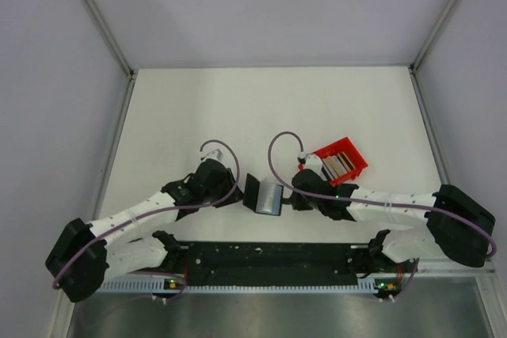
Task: Put the credit cards into the card holder
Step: Close the card holder at the center of the board.
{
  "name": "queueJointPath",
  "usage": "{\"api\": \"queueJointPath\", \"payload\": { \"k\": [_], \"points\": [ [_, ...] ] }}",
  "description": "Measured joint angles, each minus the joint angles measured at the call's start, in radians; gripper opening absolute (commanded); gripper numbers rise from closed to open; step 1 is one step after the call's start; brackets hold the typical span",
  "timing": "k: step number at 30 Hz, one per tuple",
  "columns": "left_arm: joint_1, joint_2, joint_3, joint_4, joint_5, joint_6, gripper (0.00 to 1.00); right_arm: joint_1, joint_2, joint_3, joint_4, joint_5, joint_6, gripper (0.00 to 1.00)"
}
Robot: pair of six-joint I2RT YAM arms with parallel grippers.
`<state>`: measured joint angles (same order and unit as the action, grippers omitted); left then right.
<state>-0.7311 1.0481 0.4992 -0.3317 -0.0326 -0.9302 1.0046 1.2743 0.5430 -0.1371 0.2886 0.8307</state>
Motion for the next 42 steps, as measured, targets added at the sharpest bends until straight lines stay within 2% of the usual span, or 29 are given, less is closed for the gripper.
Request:
{"api": "queueJointPath", "payload": {
  "k": [9, 17, 27, 35, 38, 42],
  "points": [
    [0.003, 0.053, -0.002, 0.223, 0.197, 0.028, 0.38, -0.002, -0.007, 0.0, -0.008, 0.0, 0.001, 0.0],
    [-0.006, 0.272, 0.114, 0.261, 0.323, 0.12, 0.34, -0.002, -0.076, -0.016, -0.004, 0.015, 0.028, 0.0],
    [-0.114, 0.484, 0.257, 0.223, 0.294, 0.159, 0.28, -0.006, -0.117, -0.079, 0.059, 0.01, 0.072, 0.0],
    [-0.124, 0.532, 0.278, 0.2, 0.27, 0.127, 0.25, -0.006, -0.167, -0.101, 0.067, 0.004, 0.084, 0.0],
    [-0.129, 0.532, 0.278, 0.201, 0.256, 0.1, 0.24, -0.006, -0.146, -0.094, 0.067, -0.011, 0.074, 0.0],
    [-0.132, 0.529, 0.264, 0.22, 0.246, 0.054, 0.24, -0.006, -0.031, -0.035, 0.07, -0.056, 0.054, 0.0]
  ]
}}
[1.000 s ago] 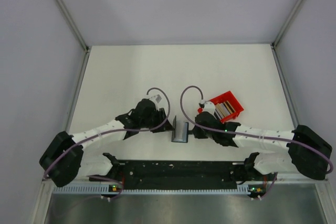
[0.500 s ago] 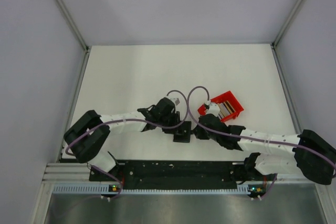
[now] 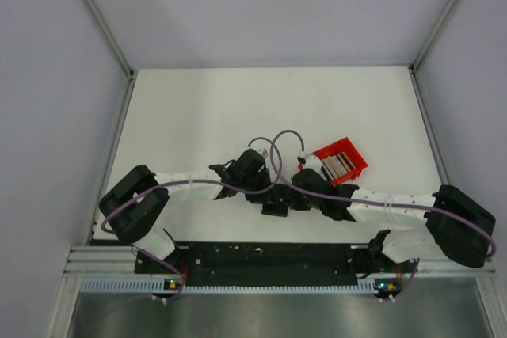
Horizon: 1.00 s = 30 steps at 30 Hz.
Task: Put the credit cards into the card holder
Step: Close the card holder at the center of the board.
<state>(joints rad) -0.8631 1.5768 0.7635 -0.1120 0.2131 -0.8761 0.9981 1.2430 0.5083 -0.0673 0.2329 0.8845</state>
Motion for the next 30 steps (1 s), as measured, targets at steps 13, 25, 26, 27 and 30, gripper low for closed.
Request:
{"api": "queueJointPath", "payload": {
  "k": [13, 25, 26, 27, 30],
  "points": [
    [-0.017, -0.039, -0.059, 0.053, -0.051, -0.107, 0.21, -0.001, 0.135, 0.096, -0.009, -0.036, -0.029, 0.12],
    [-0.025, -0.074, -0.104, 0.079, -0.081, -0.158, 0.22, -0.003, 0.128, 0.197, -0.08, -0.074, -0.114, 0.38],
    [-0.026, -0.074, -0.104, 0.079, -0.083, -0.159, 0.22, -0.003, 0.118, 0.207, -0.084, -0.081, -0.121, 0.38],
    [-0.026, -0.074, -0.103, 0.078, -0.084, -0.159, 0.22, -0.003, 0.107, 0.213, -0.088, -0.085, -0.126, 0.38],
    [-0.028, -0.075, -0.1, 0.071, -0.09, -0.159, 0.22, -0.003, 0.056, 0.215, -0.105, -0.083, -0.131, 0.28]
  ]
}}
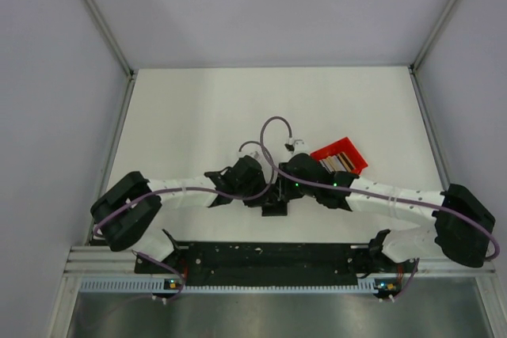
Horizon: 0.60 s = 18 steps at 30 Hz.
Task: Put the credit cards into the card holder
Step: Close the card holder at the center of the board.
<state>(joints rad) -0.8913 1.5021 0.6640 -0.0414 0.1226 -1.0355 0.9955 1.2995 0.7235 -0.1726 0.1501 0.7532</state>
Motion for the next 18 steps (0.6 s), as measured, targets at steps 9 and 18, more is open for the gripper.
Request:
{"api": "queueJointPath", "payload": {
  "k": [9, 18],
  "points": [
    [-0.006, -0.027, 0.021, -0.094, -0.042, 0.032, 0.22, -0.037, -0.158, -0.083, -0.042, 0.048, 0.051, 0.0],
    [-0.006, -0.027, 0.047, -0.157, -0.063, 0.069, 0.22, -0.082, -0.101, -0.13, 0.004, -0.043, 0.082, 0.0]
  ]
}}
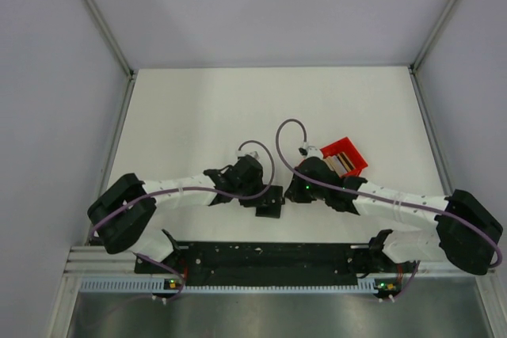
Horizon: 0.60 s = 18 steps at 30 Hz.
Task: Put the credit cards into the card holder
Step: Close the card holder at the center of the board.
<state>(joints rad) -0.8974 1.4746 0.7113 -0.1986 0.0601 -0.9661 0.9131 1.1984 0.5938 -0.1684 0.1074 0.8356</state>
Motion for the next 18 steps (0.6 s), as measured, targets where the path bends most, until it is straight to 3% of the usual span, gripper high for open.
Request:
{"api": "queueJointPath", "payload": {
  "k": [3, 9, 18],
  "points": [
    [0.0, 0.0, 0.003, -0.006, -0.002, 0.0, 0.24, 0.0, 0.042, 0.0, 0.027, -0.029, 0.006, 0.0],
    [0.0, -0.021, 0.016, -0.053, -0.03, 0.032, 0.38, 0.0, 0.061, -0.007, 0.062, -0.058, 0.024, 0.0],
    [0.0, -0.099, 0.046, -0.143, -0.111, 0.092, 0.39, 0.012, 0.108, -0.007, 0.087, -0.084, 0.033, 0.0]
  ]
}}
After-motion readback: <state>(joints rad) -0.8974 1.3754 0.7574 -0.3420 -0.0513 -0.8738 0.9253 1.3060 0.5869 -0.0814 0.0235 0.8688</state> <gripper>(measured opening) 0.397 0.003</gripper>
